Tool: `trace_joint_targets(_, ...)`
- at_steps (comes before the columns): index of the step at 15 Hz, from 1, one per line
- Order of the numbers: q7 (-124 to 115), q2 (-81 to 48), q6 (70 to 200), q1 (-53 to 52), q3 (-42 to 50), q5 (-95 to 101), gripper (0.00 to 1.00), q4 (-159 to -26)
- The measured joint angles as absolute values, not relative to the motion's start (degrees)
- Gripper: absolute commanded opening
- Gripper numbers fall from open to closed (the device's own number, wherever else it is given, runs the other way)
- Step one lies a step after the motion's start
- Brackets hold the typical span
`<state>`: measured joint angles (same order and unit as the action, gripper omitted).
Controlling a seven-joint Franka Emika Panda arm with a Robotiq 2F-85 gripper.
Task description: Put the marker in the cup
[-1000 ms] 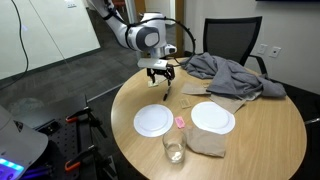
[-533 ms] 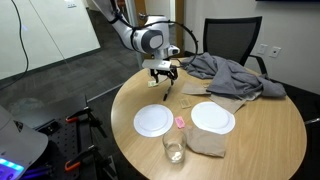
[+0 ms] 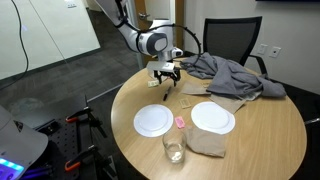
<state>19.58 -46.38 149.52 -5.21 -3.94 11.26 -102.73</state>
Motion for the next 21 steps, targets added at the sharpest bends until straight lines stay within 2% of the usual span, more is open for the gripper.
trace_joint_targets(3,19.6,-47.2,149.2,-5.1,-3.8,11.3,0.8,-101.8)
trace_joint_targets(4,19.6,-47.5,149.2,-5.1,-3.7,11.3,0.83,-101.6)
trace_joint_targets(6,19.6,-47.8,149.1,-5.0,-3.5,11.3,0.8,-101.4)
trace_joint_targets(9,19.6,-48.1,148.9,-5.0,-3.2,11.3,0.6,-101.2)
trace_joint_targets(10,19.6,-48.2,148.8,-4.9,-3.1,11.3,0.46,-101.1)
trace_joint_targets(13,19.6,-48.6,148.3,-4.9,-3.0,11.3,0.28,-101.1)
trace_joint_targets(15,19.6,-48.8,147.8,-4.9,-2.9,11.3,0.06,-101.1)
trace_joint_targets(16,19.6,-48.9,147.5,-4.9,-2.9,11.3,0.01,-101.1)
trace_joint_targets(21,19.6,-49.0,147.0,-5.0,-3.0,11.3,0.03,-101.0)
